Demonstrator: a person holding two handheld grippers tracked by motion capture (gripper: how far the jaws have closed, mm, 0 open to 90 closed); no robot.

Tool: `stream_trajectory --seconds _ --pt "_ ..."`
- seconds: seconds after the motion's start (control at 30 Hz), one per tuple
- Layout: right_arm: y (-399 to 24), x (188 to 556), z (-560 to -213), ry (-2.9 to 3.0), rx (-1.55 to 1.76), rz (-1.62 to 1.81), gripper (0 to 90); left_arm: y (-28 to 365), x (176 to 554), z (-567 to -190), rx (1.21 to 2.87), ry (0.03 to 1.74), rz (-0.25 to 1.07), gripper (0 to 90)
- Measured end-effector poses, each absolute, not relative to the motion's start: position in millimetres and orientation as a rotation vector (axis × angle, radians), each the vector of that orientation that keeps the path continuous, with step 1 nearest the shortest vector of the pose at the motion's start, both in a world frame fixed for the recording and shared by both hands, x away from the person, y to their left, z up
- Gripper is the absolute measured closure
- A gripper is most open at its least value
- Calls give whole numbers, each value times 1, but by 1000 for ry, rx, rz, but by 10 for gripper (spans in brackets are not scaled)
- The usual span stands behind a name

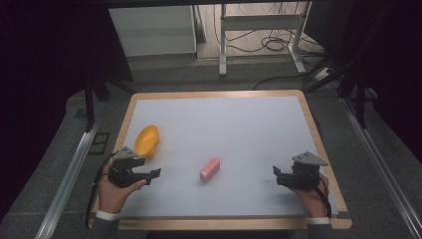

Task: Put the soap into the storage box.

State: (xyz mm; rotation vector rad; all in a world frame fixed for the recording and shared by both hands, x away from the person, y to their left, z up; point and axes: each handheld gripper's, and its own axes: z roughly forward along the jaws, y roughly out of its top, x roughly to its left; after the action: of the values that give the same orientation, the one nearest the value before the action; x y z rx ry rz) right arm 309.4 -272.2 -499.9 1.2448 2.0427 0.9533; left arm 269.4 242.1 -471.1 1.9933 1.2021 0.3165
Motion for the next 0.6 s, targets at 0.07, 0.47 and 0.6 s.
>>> stream_trajectory --seconds 0.07,0.47,0.6 --pt "-273 309 -501 2045 1244 944 62 238 270 -469 2005 1190 314 232" --pt "-273 308 -501 2045 1235 934 62 221 275 -468 2061 1173 282 223" --pt "-273 308 -501 2044 1238 932 62 218 276 -468 2073 1165 273 219"
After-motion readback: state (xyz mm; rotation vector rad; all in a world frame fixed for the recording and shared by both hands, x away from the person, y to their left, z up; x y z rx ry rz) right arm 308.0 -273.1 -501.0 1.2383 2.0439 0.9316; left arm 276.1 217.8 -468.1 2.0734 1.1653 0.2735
